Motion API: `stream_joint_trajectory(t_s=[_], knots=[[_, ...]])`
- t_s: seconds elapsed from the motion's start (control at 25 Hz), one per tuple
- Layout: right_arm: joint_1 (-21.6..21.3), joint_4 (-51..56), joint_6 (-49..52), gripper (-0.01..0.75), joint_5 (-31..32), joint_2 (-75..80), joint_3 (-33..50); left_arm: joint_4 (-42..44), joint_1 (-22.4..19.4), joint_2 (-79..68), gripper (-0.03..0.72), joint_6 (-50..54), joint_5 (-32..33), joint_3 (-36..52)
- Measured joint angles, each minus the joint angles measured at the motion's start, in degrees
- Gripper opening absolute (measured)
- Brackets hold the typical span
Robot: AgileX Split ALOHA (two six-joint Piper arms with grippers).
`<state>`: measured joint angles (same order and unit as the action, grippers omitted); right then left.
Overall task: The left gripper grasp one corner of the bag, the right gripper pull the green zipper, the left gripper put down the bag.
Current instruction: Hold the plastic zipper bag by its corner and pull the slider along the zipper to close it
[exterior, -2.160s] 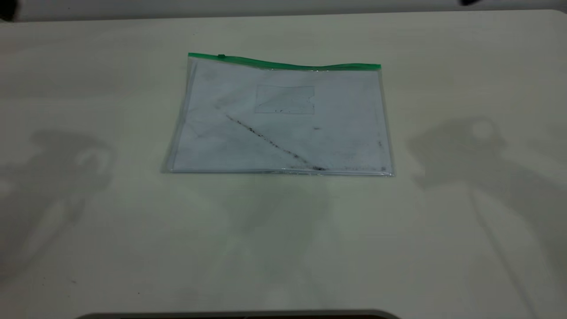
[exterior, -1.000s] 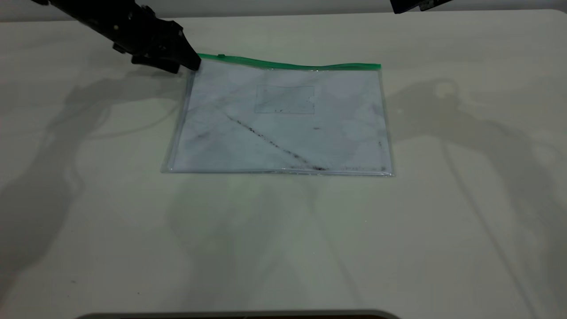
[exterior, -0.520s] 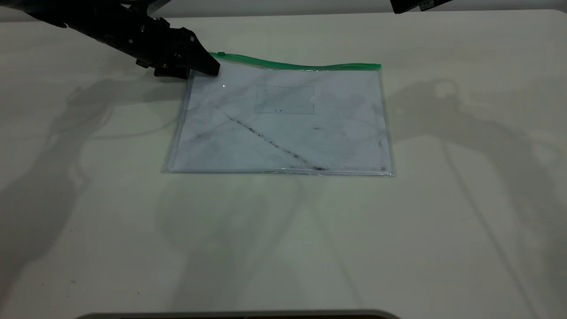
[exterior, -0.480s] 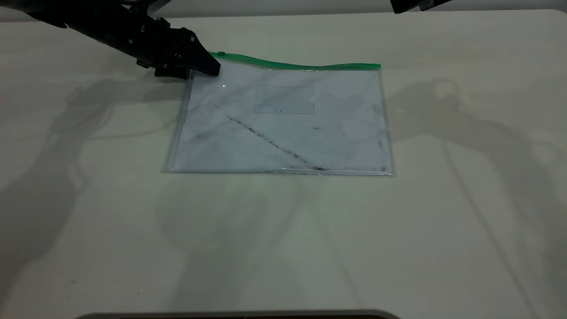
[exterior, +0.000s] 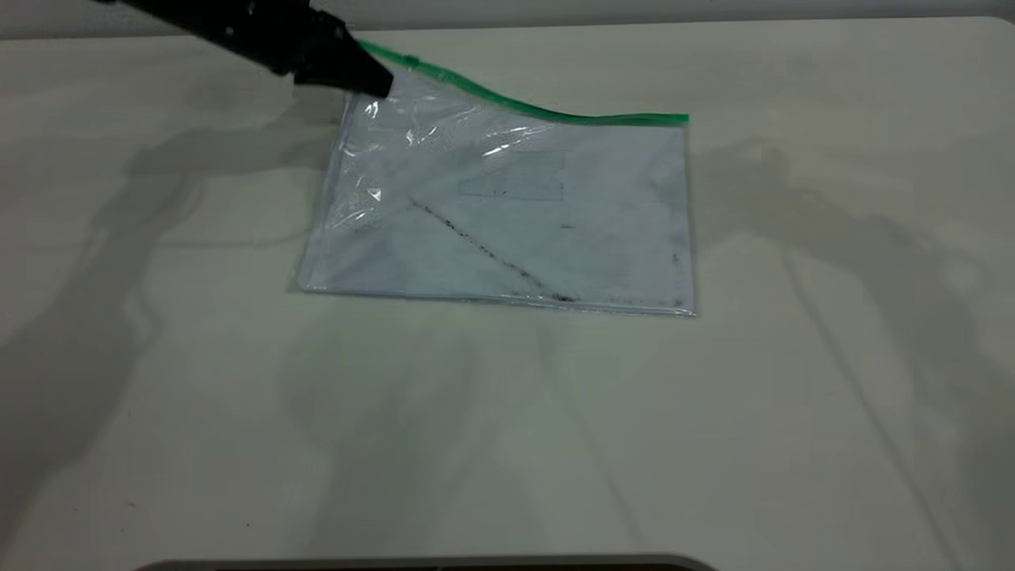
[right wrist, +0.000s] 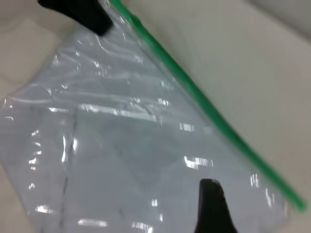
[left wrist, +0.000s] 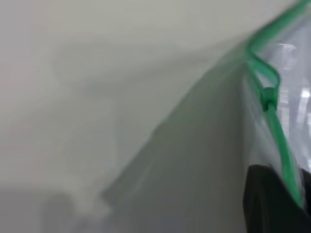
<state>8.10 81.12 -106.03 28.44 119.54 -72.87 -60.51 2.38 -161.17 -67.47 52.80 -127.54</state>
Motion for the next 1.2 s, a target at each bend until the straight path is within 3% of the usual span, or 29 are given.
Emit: stream_joint_trajectory(t_s=[0.12,0.44,0.8,1.2], knots=[[0.8,4.6,-8.3,0.523,3.5,2.8,-1.8,0.0,1.2,0.0,0.053,-7.1,3.5,-2.0],[1.3,5.4,-15.2,0.506,13.0,10.6,-8.3,6.3,6.5,0.0,0.053,-20.5,8.6,-2.5],[4.7,1.9,-15.2,0.506,13.5,15.1,-9.6,7.7,6.9,0.0,0.053,-28.5,13.5,-2.5],[8.0,2.0,-15.2,0.506,12.9,18.7,-13.6,5.3,7.5,0.0,0.053,-40.5,14.0,-2.5]])
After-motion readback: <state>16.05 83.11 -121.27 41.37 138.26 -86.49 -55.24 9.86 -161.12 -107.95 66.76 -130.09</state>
